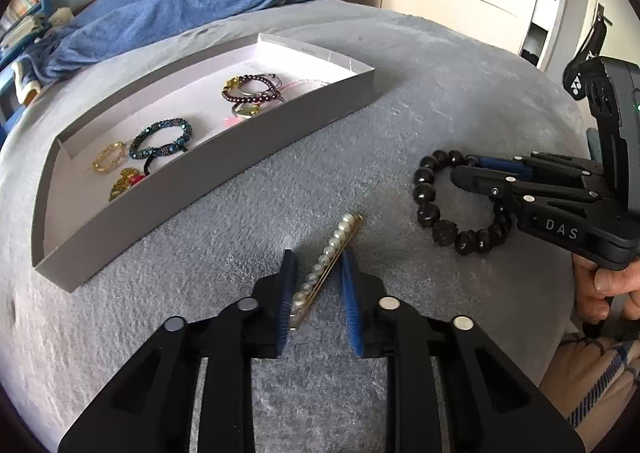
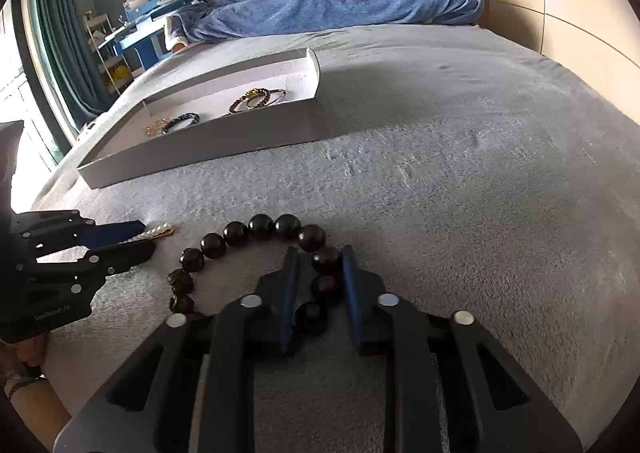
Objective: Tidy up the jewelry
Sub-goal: 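Grasp the pearl hair clip with the left gripper while the right grasps the black bead bracelet, then carry the pearl clip and black bead bracelet into the tray and release them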
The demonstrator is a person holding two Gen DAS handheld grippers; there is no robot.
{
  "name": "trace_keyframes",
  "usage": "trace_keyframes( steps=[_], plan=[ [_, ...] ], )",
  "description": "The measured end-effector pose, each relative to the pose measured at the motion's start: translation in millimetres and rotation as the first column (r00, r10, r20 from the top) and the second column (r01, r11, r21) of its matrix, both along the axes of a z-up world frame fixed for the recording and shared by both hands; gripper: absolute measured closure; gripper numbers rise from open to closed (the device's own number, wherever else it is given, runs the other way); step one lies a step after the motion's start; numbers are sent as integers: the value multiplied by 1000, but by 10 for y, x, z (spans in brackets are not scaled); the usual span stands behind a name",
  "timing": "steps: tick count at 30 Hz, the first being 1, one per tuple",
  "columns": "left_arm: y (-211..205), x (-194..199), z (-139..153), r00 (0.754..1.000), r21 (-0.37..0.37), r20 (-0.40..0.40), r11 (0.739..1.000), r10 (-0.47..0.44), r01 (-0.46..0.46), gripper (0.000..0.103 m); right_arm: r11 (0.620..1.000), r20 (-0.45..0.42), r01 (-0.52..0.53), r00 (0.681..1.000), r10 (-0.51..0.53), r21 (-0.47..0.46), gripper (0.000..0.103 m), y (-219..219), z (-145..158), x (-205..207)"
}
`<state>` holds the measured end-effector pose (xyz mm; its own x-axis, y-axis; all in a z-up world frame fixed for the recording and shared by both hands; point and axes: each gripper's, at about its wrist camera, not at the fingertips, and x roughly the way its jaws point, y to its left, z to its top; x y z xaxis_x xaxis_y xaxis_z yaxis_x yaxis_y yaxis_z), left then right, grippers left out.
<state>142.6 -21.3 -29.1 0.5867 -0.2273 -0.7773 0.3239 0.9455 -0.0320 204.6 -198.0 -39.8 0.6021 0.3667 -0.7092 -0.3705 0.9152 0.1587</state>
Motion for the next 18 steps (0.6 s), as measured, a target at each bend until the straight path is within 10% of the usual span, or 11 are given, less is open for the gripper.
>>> trace_keyframes(
  steps=[18],
  plan=[
    [382, -172, 327, 990, -69, 89, 993, 107, -101, 95, 988, 82, -119, 990, 112, 96, 89, 249, 542, 2]
  ],
)
